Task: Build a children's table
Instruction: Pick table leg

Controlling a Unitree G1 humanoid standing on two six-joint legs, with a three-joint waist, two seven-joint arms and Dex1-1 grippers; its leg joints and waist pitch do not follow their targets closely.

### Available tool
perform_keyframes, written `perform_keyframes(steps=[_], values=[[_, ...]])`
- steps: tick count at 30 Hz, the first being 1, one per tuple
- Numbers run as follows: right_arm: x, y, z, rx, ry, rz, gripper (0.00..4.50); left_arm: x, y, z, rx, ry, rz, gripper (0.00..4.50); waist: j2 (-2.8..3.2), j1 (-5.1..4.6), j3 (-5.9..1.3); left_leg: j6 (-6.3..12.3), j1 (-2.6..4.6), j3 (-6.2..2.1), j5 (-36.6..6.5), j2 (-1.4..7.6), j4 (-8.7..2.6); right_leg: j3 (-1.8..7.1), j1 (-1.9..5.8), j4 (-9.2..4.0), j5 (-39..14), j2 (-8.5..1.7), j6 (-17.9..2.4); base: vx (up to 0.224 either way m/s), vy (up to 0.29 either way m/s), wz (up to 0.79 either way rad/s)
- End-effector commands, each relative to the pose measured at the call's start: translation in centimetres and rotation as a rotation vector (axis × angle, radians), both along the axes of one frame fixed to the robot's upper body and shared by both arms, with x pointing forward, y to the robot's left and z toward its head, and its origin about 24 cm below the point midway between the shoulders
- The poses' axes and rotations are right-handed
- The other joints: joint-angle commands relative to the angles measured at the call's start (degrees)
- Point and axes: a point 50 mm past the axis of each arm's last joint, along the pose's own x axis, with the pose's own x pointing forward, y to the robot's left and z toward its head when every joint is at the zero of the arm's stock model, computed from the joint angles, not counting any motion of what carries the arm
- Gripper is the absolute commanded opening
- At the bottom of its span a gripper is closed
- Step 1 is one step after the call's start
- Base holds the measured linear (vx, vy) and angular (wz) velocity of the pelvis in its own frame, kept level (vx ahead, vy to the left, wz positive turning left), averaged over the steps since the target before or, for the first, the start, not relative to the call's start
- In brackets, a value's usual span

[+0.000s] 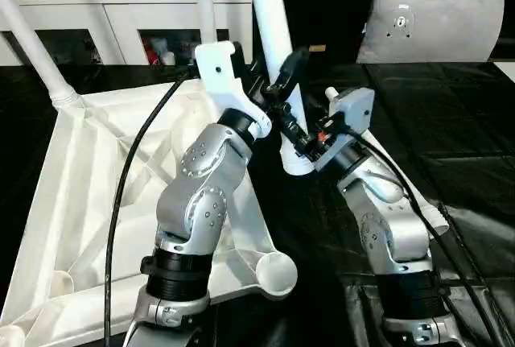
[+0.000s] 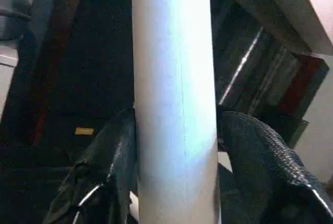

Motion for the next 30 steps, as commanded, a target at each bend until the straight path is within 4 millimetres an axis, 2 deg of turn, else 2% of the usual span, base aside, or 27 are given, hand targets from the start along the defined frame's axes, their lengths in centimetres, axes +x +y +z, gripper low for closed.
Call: perform_keyframes(steps=[1,6,15,21,22,24,26,27,30], values=[[0.2,0.7,0.5,-0.013,-0.036,0.008,1.85,-0.1,-0.7,-0.1,0.008,0.001,-0.014,2.35,-0.45,-0.21,-3.63,1.59,1.46,-1.49,-8.1,4.14,-3.70,1.86,1.49,-4.25,8.2,-4.46,-11.1,0.000,0.000,0.00],[0.2,0.8,0.4,-0.023,-0.046,0.010,1.85,0.0,-0.7,-0.2,0.006,0.002,-0.012,1.89,-0.47,-0.24,-3.65,1.91,1.45,-1.50,-7.9,4.14,-3.69,1.85,1.52,-4.14,9.0,-4.44,-11.4,0.000,0.000,0.00],[0.3,1.1,0.2,-0.043,-0.060,0.026,1.85,0.2,-0.6,-0.3,0.005,0.009,-0.004,1.84,-0.58,-0.48,-3.56,2.34,1.44,-1.45,-8.5,4.11,-3.72,1.85,1.50,-4.28,7.8,-4.43,-11.8,0.000,0.000,0.00],[0.3,1.1,0.1,-0.049,-0.046,0.040,1.85,0.3,-0.3,-0.3,0.004,0.013,0.014,1.84,-0.64,-0.50,-3.65,2.92,1.39,-1.41,-7.4,4.08,-3.55,1.87,1.58,-4.16,9.3,-4.48,-12.0,0.000,0.000,0.00],[0.2,1.2,-0.1,-0.016,-0.010,0.070,2.20,0.5,-0.1,-0.3,0.005,0.012,0.028,1.84,-0.80,-0.52,-3.63,3.27,1.36,-1.40,-7.2,4.03,-3.53,1.86,1.66,-4.15,9.5,-4.51,-12.1,0.000,0.000,0.00],[0.0,1.3,0.0,0.004,-0.001,0.105,2.55,0.7,0.3,-0.3,0.007,0.012,0.047,1.84,-0.72,-0.55,-3.60,3.48,1.39,-1.42,-7.5,4.10,-3.57,1.85,1.55,-4.20,8.8,-4.46,-12.2,0.000,0.000,0.00],[-0.2,1.4,0.1,0.017,0.004,0.146,2.64,0.9,0.7,-0.3,0.010,0.012,0.064,1.84,-0.65,-0.56,-3.60,3.44,1.40,-1.49,-8.0,4.18,-3.66,1.83,1.57,-4.25,7.9,-4.52,-12.2,0.000,0.000,0.00],[-0.2,1.4,0.1,0.012,-0.001,0.141,2.88,1.1,1.0,-0.3,0.012,0.012,0.075,1.83,-0.56,-0.58,-3.61,3.24,1.40,-1.50,-8.0,4.21,-3.66,1.83,1.53,-4.23,8.1,-4.51,-12.3,0.000,0.000,0.00],[-0.4,1.2,0.2,0.012,0.001,0.158,3.09,1.6,1.8,-0.3,0.028,0.011,0.107,1.82,-0.28,-0.50,-3.66,2.80,1.50,-1.53,-7.7,4.15,-3.64,1.84,1.45,-4.16,8.6,-4.45,-12.2,0.000,0.000,0.00]])
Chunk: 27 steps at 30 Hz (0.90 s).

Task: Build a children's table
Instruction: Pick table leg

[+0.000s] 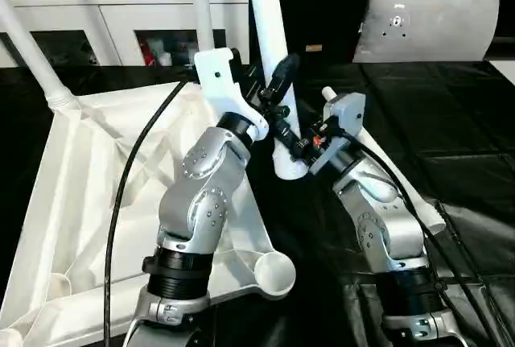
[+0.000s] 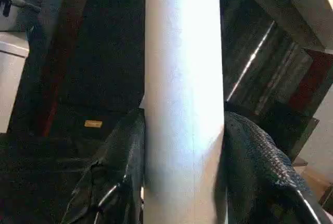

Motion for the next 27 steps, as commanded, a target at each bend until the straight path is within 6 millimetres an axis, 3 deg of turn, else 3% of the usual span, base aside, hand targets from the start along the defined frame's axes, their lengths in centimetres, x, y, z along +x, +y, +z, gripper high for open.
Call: perform_keyframes(steps=[1,4,6,10,16,22,27], values=[[-0.7,0.5,1.2,0.011,-0.050,0.082,3.09,1.0,1.8,0.6,0.028,-0.023,0.074,1.82,-0.28,-0.04,-3.69,2.53,1.49,-1.54,-7.9,4.07,-3.66,1.82,1.54,-4.15,8.9,-4.44,-12.1,0.000,0.000,0.00],[-0.8,-0.5,1.4,0.056,0.015,0.102,3.47,1.4,2.4,0.6,0.037,-0.020,0.075,1.82,-0.26,-0.26,-3.67,2.31,1.54,-1.68,-8.0,3.99,-3.75,1.78,1.73,-4.05,10.0,-4.31,-11.2,0.000,0.000,0.00],[-0.9,-0.9,1.5,0.064,0.027,0.111,3.47,1.5,2.6,0.6,0.037,-0.018,0.073,1.82,-0.15,-0.35,-3.80,2.64,1.60,-1.71,-7.5,4.07,-3.63,1.78,1.71,-3.96,11.2,-4.43,-11.6,0.000,0.000,0.00],[-0.8,-2.7,1.6,0.088,0.062,0.120,3.93,1.7,3.1,0.7,0.052,-0.019,0.043,1.82,-0.09,0.02,-3.82,2.09,1.62,-1.56,-7.5,4.10,-3.58,1.74,1.64,-3.97,10.7,-4.48,-12.7,0.000,0.000,0.00],[-0.3,-6.1,1.8,0.107,0.173,0.073,3.98,1.1,3.6,0.6,0.016,-0.006,-0.149,1.82,-0.16,0.45,-3.80,1.30,1.68,-1.36,-6.7,3.79,-3.51,1.71,1.61,-4.00,9.1,-4.39,-13.4,0.000,0.000,0.00],[-0.9,-7.7,2.1,0.139,0.224,0.164,3.98,0.5,4.7,1.0,-0.075,0.002,-0.300,1.82,-0.34,0.47,-3.79,1.95,1.54,-1.17,-5.9,3.68,-3.32,1.68,1.71,-3.93,9.2,-4.38,-14.5,0.000,0.000,0.00],[-1.4,-8.3,2.3,0.134,0.237,0.252,3.98,0.0,5.0,1.5,-0.111,-0.020,-0.398,1.82,-0.35,0.58,-3.62,2.14,1.62,-1.13,-7.1,3.84,-3.45,1.65,1.58,-4.26,6.0,-4.39,-14.9,0.000,0.000,0.00]])
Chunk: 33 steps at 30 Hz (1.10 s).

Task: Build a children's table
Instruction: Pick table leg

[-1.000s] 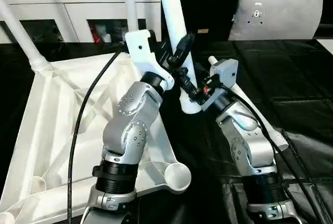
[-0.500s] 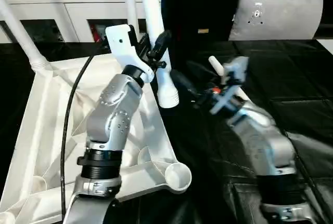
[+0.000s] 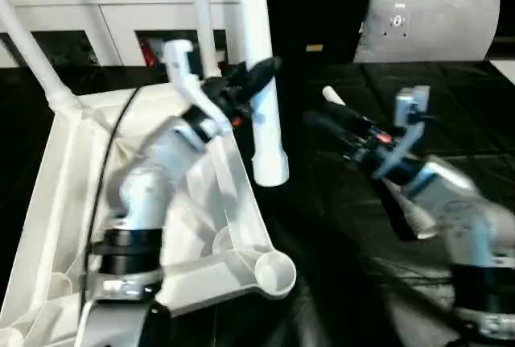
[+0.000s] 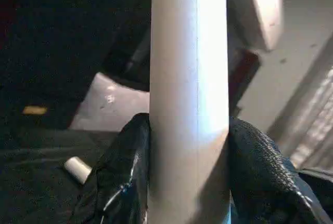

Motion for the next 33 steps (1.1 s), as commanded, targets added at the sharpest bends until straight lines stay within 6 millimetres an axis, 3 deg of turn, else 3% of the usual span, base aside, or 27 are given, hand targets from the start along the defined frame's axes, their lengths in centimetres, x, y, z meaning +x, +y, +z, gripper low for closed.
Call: perform_keyframes(steps=[1,18,26,28,33], values=[[-0.3,0.1,0.5,-0.001,-0.015,0.041,3.98,-0.5,-0.2,0.9,-0.010,-0.041,-0.051,1.82,-0.52,0.06,-3.60,1.97,1.64,-1.14,-7.1,3.86,-3.62,1.70,1.57,-4.35,5.3,-4.40,-14.7,0.000,0.000,0.00],[-2.2,1.0,1.8,-0.079,-0.107,0.435,3.98,-3.4,-2.1,2.0,0.057,-0.286,-0.408,1.82,-1.41,0.33,-3.57,3.72,1.46,-0.91,-4.8,3.94,-3.43,1.74,1.61,-4.36,4.2,-4.53,-14.4,0.000,0.000,0.00],[-1.5,1.9,1.2,-0.191,-0.123,0.538,3.98,-4.8,-3.1,2.1,0.127,-0.390,-0.560,1.82,-1.45,0.24,-3.54,4.08,1.57,-0.81,-4.9,4.08,-3.35,1.68,1.44,-4.18,3.2,-4.58,-15.7,0.000,0.000,0.00],[-1.3,2.2,1.2,-0.223,-0.137,0.561,3.98,-5.0,-3.5,1.9,0.140,-0.403,-0.578,1.82,-1.96,0.27,-3.56,4.53,1.49,-0.71,-4.6,4.04,-3.25,1.71,1.55,-4.14,3.9,-4.61,-15.8,0.000,0.000,0.00],[-1.3,2.6,1.2,-0.222,-0.151,0.596,3.98,-5.1,-3.9,1.7,0.148,-0.408,-0.587,1.82,-1.78,0.37,-3.62,4.79,1.60,-0.74,-4.3,4.18,-3.21,1.65,1.47,-3.97,4.5,-4.62,-16.1,0.000,0.000,0.00]])
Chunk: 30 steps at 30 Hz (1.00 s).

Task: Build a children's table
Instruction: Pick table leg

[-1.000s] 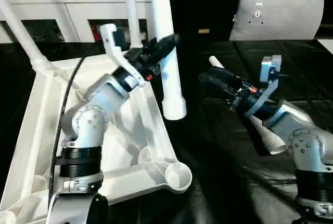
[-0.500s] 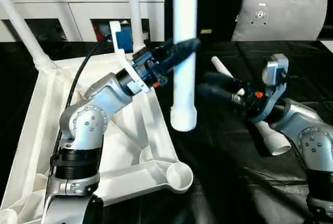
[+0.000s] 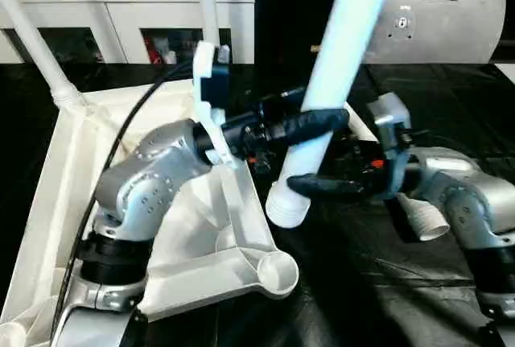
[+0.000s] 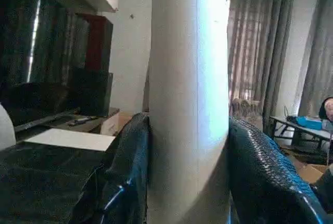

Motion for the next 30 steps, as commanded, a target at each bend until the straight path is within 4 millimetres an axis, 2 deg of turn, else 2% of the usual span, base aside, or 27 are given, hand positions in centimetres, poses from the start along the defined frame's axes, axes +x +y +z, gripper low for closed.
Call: perform_keyframes(steps=[1,4,7,8,17,18,21,22,24,30], values=[[0.0,0.2,0.4,-0.017,-0.049,0.036,3.71,-0.2,-0.3,0.3,0.012,-0.041,-0.004,1.82,-1.22,0.07,-3.92,4.82,1.60,-0.90,-4.2,4.11,-3.28,1.61,1.45,-3.93,5.1,-4.51,-16.2,0.000,0.000,0.00],[-0.1,0.3,0.2,-0.025,-0.054,0.052,3.64,0.0,-0.6,0.1,0.018,-0.041,0.002,1.82,-1.17,0.01,-3.89,4.87,1.51,-0.88,-4.5,4.05,-3.27,1.63,1.53,-3.98,5.3,-4.54,-16.3,0.000,0.000,0.00],[0.0,0.3,0.1,-0.026,-0.045,0.058,3.24,-0.1,-0.8,0.1,0.011,-0.043,-0.006,1.82,-1.25,0.08,-3.90,5.00,1.53,-0.90,-4.5,4.07,-3.24,1.64,1.62,-4.01,5.0,-4.66,-16.5,0.000,0.000,0.00],[-0.1,0.3,0.0,-0.032,-0.041,0.063,3.21,-0.1,-0.9,0.1,0.005,-0.044,-0.006,1.82,-1.08,0.06,-3.95,4.91,1.55,-0.90,-4.5,4.05,-3.21,1.62,1.58,-3.95,5.1,-4.58,-16.6,0.000,0.000,0.00],[0.0,0.5,-0.6,-0.061,-0.052,0.063,2.59,0.0,-1.3,0.3,-0.012,-0.047,-0.008,1.82,-1.01,0.02,-3.94,4.52,1.67,-0.95,-5.8,4.16,-3.27,1.61,1.56,-4.03,4.5,-4.61,-17.0,0.000,0.000,0.00],[0.0,0.6,-0.7,-0.064,-0.051,0.063,2.38,0.0,-1.3,0.2,-0.012,-0.046,-0.008,1.82,-0.95,0.04,-3.96,4.49,1.67,-0.98,-5.6,4.14,-3.26,1.60,1.57,-4.00,4.7,-4.62,-17.0,0.000,0.000,0.00],[-0.1,0.6,-0.9,-0.075,-0.052,0.068,2.26,0.0,-1.3,0.1,-0.011,-0.045,-0.003,1.82,-1.04,0.07,-4.00,4.87,1.62,-0.95,-5.2,4.09,-3.18,1.61,1.58,-3.90,5.4,-4.57,-17.0,0.000,0.000,0.00],[-0.1,0.6,-0.9,-0.082,-0.052,0.070,2.05,0.0,-1.3,0.1,-0.010,-0.045,0.001,1.82,-1.05,0.08,-3.99,4.94,1.63,-0.95,-5.2,4.10,-3.20,1.59,1.58,-3.92,5.4,-4.60,-17.0,0.000,0.000,0.00],[-0.1,0.6,-1.0,-0.087,-0.052,0.074,1.98,0.1,-1.3,0.1,-0.011,-0.046,0.009,1.82,-1.23,0.08,-4.03,5.02,1.62,-0.92,-5.1,4.13,-3.17,1.59,1.60,-3.89,5.7,-4.58,-17.0,0.000,0.000,0.00],[0.0,0.7,-1.1,-0.089,-0.050,0.079,1.91,0.3,-1.2,0.1,-0.009,-0.043,0.028,1.82,-1.18,0.12,-4.04,5.47,1.55,-0.94,-4.7,4.07,-3.06,1.55,1.64,-3.85,5.9,-4.61,-17.2,0.000,0.000,0.00]])
